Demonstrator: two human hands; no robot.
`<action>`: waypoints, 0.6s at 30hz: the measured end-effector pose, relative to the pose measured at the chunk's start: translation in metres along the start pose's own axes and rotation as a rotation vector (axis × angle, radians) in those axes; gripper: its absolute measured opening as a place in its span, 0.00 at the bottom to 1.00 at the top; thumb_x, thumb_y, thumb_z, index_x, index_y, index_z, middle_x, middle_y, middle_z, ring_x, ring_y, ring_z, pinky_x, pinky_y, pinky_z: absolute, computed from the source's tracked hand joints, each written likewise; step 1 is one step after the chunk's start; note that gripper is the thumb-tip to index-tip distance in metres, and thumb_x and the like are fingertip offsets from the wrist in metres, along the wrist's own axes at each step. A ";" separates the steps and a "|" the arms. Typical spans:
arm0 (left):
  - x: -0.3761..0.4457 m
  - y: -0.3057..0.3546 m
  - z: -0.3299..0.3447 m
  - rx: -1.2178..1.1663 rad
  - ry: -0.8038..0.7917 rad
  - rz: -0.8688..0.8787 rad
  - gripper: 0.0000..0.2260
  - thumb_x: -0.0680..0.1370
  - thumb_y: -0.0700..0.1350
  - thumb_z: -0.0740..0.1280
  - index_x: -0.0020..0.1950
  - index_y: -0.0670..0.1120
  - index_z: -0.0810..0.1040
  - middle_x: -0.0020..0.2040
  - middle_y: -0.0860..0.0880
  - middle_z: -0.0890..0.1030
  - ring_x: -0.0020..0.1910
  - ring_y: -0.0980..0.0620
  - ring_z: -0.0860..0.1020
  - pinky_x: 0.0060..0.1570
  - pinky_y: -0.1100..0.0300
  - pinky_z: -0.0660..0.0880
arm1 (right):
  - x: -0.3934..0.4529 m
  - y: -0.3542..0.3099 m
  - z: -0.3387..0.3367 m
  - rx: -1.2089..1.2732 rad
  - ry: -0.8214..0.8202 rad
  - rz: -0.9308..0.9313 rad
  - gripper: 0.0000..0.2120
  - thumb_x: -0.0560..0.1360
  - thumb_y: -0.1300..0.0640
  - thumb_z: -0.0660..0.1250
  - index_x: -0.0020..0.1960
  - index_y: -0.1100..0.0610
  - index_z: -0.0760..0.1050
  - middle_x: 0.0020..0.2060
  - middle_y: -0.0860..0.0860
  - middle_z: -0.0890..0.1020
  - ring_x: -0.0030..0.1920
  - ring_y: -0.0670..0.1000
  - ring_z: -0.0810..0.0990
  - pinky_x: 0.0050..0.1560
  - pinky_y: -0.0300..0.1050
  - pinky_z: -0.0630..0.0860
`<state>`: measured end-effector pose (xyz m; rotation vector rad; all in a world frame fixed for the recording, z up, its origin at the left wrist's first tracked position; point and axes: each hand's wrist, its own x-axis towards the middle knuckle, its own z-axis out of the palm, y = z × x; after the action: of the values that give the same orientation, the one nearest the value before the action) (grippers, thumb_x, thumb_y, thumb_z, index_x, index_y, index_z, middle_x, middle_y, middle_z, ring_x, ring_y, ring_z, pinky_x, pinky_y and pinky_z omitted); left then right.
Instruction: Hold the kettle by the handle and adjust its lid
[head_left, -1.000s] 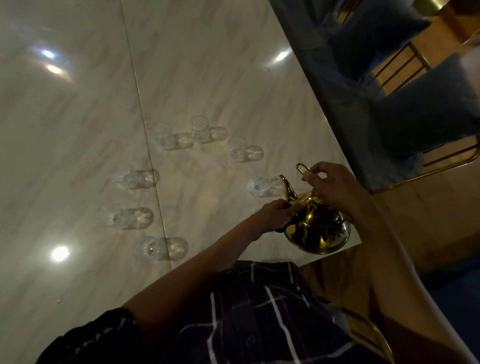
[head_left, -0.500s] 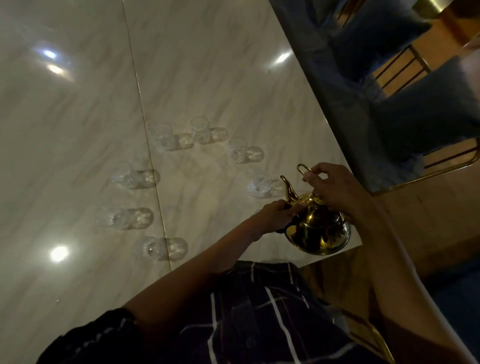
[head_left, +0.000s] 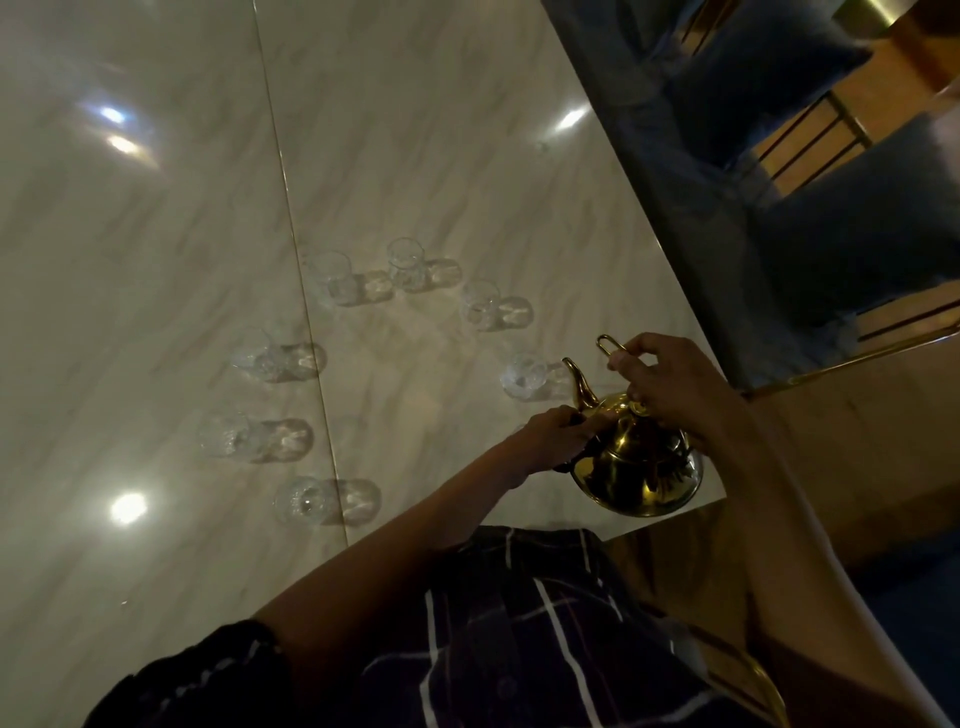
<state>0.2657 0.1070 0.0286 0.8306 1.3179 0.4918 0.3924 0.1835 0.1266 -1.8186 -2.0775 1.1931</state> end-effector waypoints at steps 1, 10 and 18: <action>0.001 -0.001 0.000 0.001 0.003 -0.004 0.27 0.80 0.66 0.61 0.64 0.45 0.78 0.62 0.43 0.82 0.62 0.44 0.81 0.60 0.45 0.80 | 0.000 0.001 0.001 0.006 -0.002 0.000 0.11 0.79 0.48 0.65 0.53 0.55 0.79 0.38 0.52 0.81 0.40 0.50 0.81 0.43 0.47 0.77; -0.002 -0.003 -0.003 0.015 0.021 -0.010 0.24 0.83 0.63 0.59 0.66 0.45 0.77 0.59 0.45 0.81 0.57 0.46 0.80 0.63 0.47 0.76 | 0.003 0.007 0.010 0.066 -0.001 0.024 0.10 0.79 0.48 0.65 0.51 0.54 0.79 0.39 0.53 0.81 0.41 0.51 0.81 0.42 0.49 0.77; -0.010 -0.016 -0.010 0.229 0.176 0.155 0.20 0.84 0.56 0.61 0.69 0.43 0.76 0.63 0.43 0.81 0.62 0.44 0.79 0.55 0.57 0.70 | -0.001 0.004 0.025 0.150 0.025 0.042 0.10 0.79 0.51 0.64 0.50 0.56 0.79 0.36 0.53 0.80 0.36 0.50 0.79 0.41 0.50 0.77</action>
<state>0.2519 0.0920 0.0224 1.1050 1.4974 0.5527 0.3812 0.1709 0.1077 -1.8070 -1.8902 1.2913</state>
